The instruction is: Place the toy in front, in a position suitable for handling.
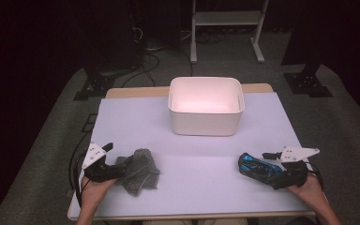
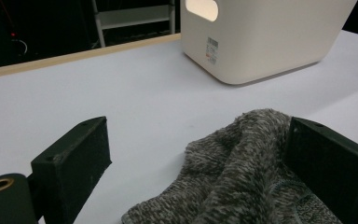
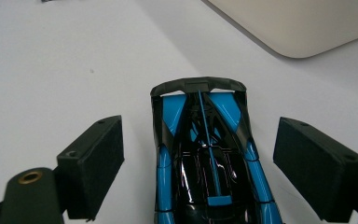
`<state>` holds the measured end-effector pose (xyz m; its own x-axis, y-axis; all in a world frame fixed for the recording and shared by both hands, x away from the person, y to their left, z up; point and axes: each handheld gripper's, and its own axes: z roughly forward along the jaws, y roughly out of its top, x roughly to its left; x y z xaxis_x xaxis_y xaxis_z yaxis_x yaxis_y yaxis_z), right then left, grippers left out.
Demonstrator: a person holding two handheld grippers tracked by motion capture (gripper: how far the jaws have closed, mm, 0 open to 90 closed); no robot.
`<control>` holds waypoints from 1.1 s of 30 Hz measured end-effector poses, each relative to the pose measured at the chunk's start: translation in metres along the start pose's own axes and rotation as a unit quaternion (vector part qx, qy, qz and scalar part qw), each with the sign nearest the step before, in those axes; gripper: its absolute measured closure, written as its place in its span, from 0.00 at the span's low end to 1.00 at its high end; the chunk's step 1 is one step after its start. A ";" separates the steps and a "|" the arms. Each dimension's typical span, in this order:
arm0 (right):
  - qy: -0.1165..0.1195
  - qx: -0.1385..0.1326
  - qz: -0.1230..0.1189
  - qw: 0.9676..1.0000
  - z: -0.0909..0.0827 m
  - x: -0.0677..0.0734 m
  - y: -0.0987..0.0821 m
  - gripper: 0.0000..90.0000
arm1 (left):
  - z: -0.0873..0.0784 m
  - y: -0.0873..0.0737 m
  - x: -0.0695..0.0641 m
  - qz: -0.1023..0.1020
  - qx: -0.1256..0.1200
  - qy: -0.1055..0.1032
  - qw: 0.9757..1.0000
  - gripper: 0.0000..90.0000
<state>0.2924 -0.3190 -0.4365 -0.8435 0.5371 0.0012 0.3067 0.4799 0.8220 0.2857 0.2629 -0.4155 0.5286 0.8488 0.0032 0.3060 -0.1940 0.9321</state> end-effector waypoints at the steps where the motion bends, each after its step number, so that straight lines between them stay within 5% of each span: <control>1: 0.000 0.001 0.000 1.000 0.000 0.000 0.000 0.16 | 0.000 0.000 0.000 0.000 0.000 -0.001 1.000 0.07; 33: 0.002 0.029 -0.003 1.000 0.014 0.000 0.002 0.16 | 0.001 0.000 -0.003 0.006 0.000 -0.011 1.000 0.07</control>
<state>0.2992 -0.3082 -0.4434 -0.8474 0.5310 -0.0018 0.3264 0.5235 0.7870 0.2844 0.2597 -0.4159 0.5502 0.8350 0.0068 0.2993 -0.2048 0.9319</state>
